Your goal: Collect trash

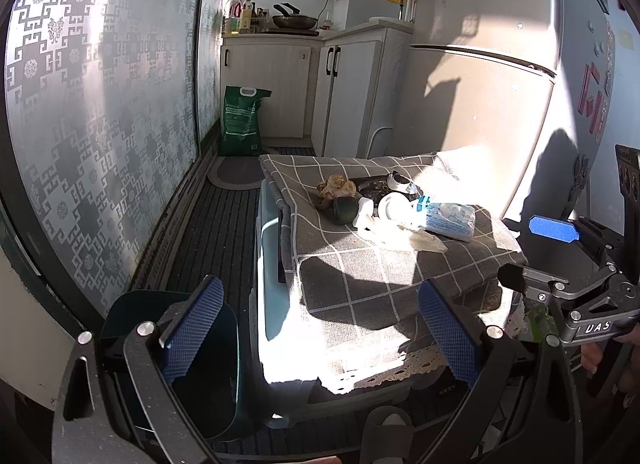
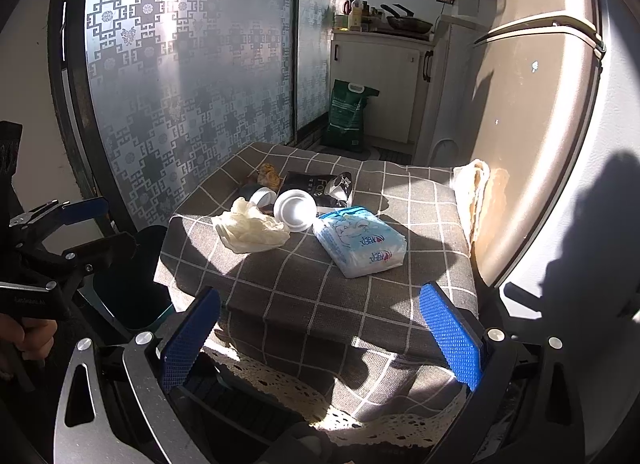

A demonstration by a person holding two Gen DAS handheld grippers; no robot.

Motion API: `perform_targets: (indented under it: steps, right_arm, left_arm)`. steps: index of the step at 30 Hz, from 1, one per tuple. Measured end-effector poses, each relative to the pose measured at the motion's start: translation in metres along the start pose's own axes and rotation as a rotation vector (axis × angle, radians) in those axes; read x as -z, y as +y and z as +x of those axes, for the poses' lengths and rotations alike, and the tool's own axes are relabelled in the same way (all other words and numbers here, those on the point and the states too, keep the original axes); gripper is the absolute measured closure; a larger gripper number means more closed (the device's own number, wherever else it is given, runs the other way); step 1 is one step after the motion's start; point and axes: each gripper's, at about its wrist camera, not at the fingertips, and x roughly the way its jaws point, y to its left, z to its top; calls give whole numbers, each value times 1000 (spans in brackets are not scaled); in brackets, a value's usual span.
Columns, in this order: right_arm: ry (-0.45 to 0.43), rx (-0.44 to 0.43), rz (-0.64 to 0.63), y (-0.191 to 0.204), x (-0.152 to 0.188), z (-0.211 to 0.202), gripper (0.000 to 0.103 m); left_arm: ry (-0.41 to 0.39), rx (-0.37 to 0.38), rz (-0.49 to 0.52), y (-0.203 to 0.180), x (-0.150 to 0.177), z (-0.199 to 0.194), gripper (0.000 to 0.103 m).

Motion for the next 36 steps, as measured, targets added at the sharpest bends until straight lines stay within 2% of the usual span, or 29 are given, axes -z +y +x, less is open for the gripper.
perform_targets:
  steps: [36]
  right_arm:
    - [-6, -25, -24, 13, -11, 4, 3]
  left_arm:
    - [11, -5, -10, 14, 2, -5, 3]
